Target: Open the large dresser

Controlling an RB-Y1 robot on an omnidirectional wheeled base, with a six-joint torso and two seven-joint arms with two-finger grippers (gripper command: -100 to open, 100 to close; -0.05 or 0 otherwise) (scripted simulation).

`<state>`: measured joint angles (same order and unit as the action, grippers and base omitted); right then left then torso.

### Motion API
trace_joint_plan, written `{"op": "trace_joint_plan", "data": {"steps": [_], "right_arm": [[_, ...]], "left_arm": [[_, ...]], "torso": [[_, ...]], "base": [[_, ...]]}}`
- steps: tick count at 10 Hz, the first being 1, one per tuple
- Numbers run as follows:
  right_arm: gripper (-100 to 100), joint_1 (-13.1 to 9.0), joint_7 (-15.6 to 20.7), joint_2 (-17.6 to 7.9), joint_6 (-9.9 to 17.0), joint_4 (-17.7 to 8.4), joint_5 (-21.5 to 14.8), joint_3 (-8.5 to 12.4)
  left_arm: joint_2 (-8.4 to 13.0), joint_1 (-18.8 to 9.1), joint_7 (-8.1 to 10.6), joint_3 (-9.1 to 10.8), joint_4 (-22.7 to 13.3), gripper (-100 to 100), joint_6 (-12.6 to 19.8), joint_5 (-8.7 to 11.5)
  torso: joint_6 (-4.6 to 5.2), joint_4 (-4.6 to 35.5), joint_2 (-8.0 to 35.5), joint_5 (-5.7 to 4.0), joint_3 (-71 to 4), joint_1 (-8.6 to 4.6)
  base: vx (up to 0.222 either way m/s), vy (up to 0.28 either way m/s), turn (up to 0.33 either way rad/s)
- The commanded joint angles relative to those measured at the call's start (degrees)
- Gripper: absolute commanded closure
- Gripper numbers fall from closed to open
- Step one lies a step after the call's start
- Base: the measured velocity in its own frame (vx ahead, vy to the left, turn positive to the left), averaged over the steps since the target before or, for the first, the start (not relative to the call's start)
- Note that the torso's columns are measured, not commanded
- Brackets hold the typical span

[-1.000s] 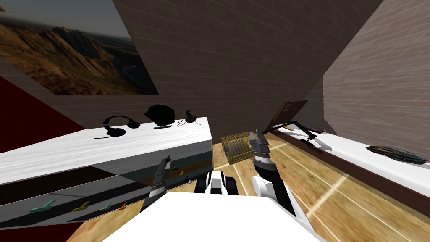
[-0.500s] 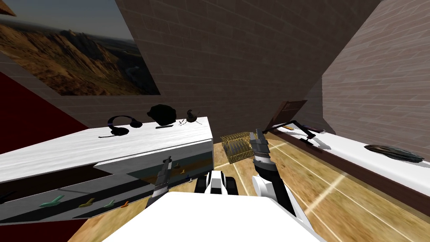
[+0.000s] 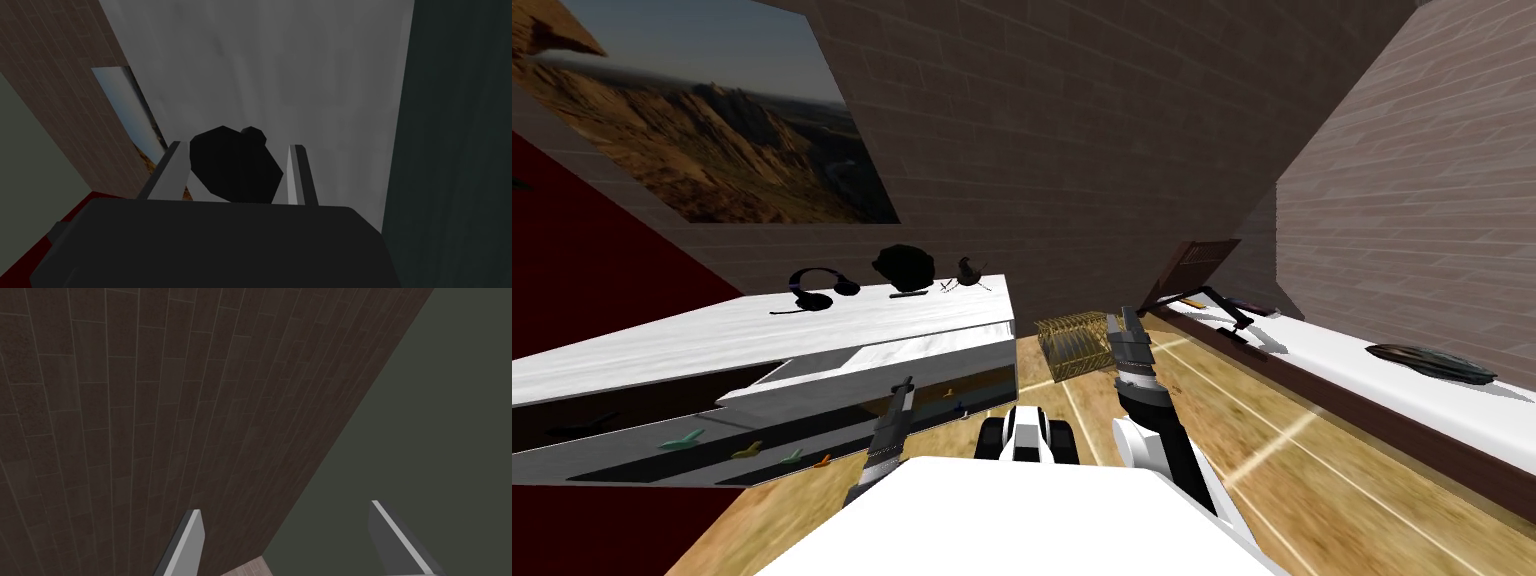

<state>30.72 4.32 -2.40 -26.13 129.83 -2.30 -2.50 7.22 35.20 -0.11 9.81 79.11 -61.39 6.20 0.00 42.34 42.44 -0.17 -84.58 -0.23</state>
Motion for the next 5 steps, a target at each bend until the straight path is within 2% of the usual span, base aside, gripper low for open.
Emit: {"op": "trace_joint_plan", "data": {"steps": [1, 2, 3, 4, 5], "right_arm": [[0, -0.01, 0.0, 0.0, 0.0, 0.0, 0.0, 0.0], [0, -0.01, 0.0, 0.0, 0.0, 0.0, 0.0, 0.0], [0, -0.01, 0.0, 0.01, 0.0, 0.0, 0.0, 0.0], [0, 0.01, 0.0, 0.0, 0.0, 0.0, 0.0, 0.0], [0, 0.01, 0.0, 0.0, 0.0, 0.0, 0.0, 0.0]], "left_arm": [[0.34, 2.09, 0.63, -0.42, 1.4, 100, -1.19, -0.04], [0.44, 2.8, 0.84, -0.57, 1.85, 100, -1.58, -0.05], [0.23, 2.55, 0.63, -0.68, 1.42, 100, -0.98, -0.16], [0.22, 3.75, 0.86, -1.05, 1.7, 100, -1.88, -0.3], [0.23, 4.22, 0.95, -1.19, 1.96, 100, -2.33, -0.35]], "torso": [[-0.04, 0.07, 0.15, -0.03, 0.11, -0.01], [-0.11, 0.12, 0.22, -0.1, 0.13, 0.0], [-0.09, 0.12, 0.13, -0.12, 0.08, -0.07], [0.02, 0.06, -0.31, -0.13, -0.17, 0.05], [-0.04, 0.02, -0.21, -0.1, -0.17, 0.08]], "base": [[-0.221, -0.057, 0.029], [-0.211, -0.083, 0.029], [-0.095, -0.045, 0.017], [-0.117, -0.019, 0.018], [-0.2, -0.031, 0.029]]}}
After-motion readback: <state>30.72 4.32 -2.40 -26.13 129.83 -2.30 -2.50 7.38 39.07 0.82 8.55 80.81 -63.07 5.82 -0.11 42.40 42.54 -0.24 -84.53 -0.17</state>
